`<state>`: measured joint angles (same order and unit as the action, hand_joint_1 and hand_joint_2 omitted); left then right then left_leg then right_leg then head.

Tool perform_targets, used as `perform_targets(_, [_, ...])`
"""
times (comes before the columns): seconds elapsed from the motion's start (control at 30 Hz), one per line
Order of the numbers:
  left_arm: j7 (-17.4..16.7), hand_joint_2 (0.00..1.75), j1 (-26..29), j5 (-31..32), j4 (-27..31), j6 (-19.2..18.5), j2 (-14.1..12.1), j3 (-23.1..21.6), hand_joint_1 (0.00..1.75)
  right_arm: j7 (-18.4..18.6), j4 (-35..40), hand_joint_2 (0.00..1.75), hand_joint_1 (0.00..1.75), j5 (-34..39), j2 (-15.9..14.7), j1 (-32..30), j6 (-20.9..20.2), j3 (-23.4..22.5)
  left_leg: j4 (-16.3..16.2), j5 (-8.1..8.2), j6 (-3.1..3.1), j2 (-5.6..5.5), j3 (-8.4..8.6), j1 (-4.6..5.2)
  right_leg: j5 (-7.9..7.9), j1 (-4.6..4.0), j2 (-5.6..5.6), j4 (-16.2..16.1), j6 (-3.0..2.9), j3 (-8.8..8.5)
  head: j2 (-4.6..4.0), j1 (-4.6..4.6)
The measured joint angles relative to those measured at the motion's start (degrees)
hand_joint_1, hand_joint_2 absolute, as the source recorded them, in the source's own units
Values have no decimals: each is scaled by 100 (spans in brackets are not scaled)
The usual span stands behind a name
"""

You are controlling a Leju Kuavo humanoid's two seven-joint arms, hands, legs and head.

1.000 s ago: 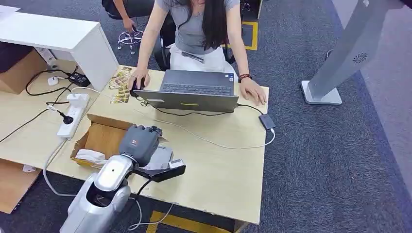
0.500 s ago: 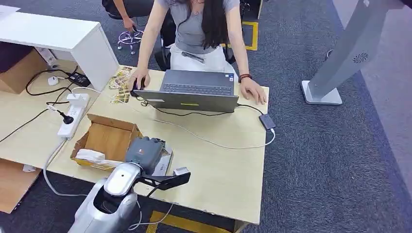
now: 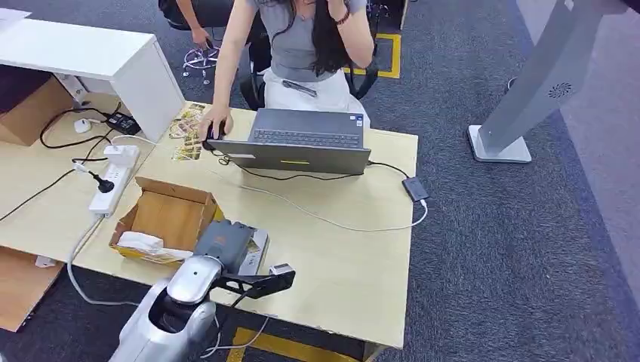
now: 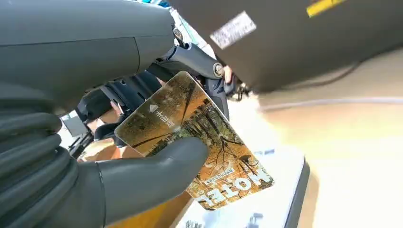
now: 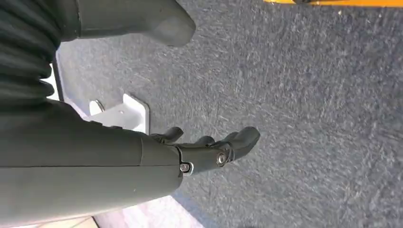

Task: Pass the card to the sensor for recognition and then transmit it.

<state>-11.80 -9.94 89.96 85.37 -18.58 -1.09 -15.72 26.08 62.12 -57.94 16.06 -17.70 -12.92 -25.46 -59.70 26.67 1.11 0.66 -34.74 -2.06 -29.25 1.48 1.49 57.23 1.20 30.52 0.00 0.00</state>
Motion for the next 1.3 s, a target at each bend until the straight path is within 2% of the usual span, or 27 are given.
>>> perform_targets(0.53, [-162,175,-38,2,-345,-203,85,0,175,-96,-63,175,0,-206,-2,33,-121,-197,1,0,0,-1,14,1,0,0,1,0,0,-17,0,-2])
perform_targets(0.57, [-276,175,-41,2,-358,-214,85,0,175,-171,-46,175,0,-184,-2,0,-266,-195,1,0,0,-2,16,1,0,0,2,0,0,-19,0,0])
perform_targets(0.6, [-501,175,-38,2,-389,-195,76,0,175,-153,257,175,0,23,0,-184,-700,-87,1,0,-1,-7,17,3,-1,1,9,0,0,-26,0,0])
perform_targets(0.63, [-668,175,-17,2,-428,-125,68,6,175,137,842,175,0,375,11,-548,-1167,148,2,1,-2,-26,17,7,-9,5,23,0,7,-33,0,-2])
perform_targets(0.67, [-686,175,17,2,-450,-41,35,24,175,612,1526,175,0,762,20,-913,-1479,524,2,1,-2,-34,17,6,-13,5,31,1,6,-35,0,0])
perform_targets(0.7, [-673,175,50,2,-459,66,-5,42,175,1011,2092,175,0,1004,20,-1240,-1519,957,3,1,-1,-33,19,1,-14,1,29,1,5,-33,0,0])
perform_targets(0.73, [-649,175,69,2,-461,167,-39,53,175,1253,2495,175,0,1110,17,-1502,-1462,1332,4,2,0,-29,17,-2,-14,-2,24,1,5,-30,0,0])
perform_targets(0.77, [-621,175,72,2,-468,258,-75,61,175,1303,2801,175,0,1224,17,-1686,-1370,1603,6,3,2,-27,19,-3,-14,-1,21,1,4,-27,0,-7])
perform_targets(0.87, [-603,175,-9,4,-459,455,-90,61,175,1357,3239,175,0,1507,17,-1843,-1033,2002,10,2,3,-28,21,-2,-15,-1,24,0,4,-15,0,-2])
perform_targets(1.0, [-964,175,-330,4,-251,553,-236,17,175,1364,3364,175,0,1681,17,-1876,-713,2120,8,-10,0,-27,10,-3,2,-1,22,0,10,-6,0,0])
perform_targets(1.13, [-981,175,-756,4,-105,520,-407,2,175,1364,3366,175,0,1737,17,-1877,-658,2146,7,-13,0,-26,12,-1,9,0,17,0,5,-17,0,-2])
perform_targets(1.3, [-1018,175,-832,4,-28,566,-494,-11,175,1364,3368,175,0,1737,17,-1882,-647,2185,7,-14,3,-25,11,-1,9,0,15,0,3,-12,0,-2])
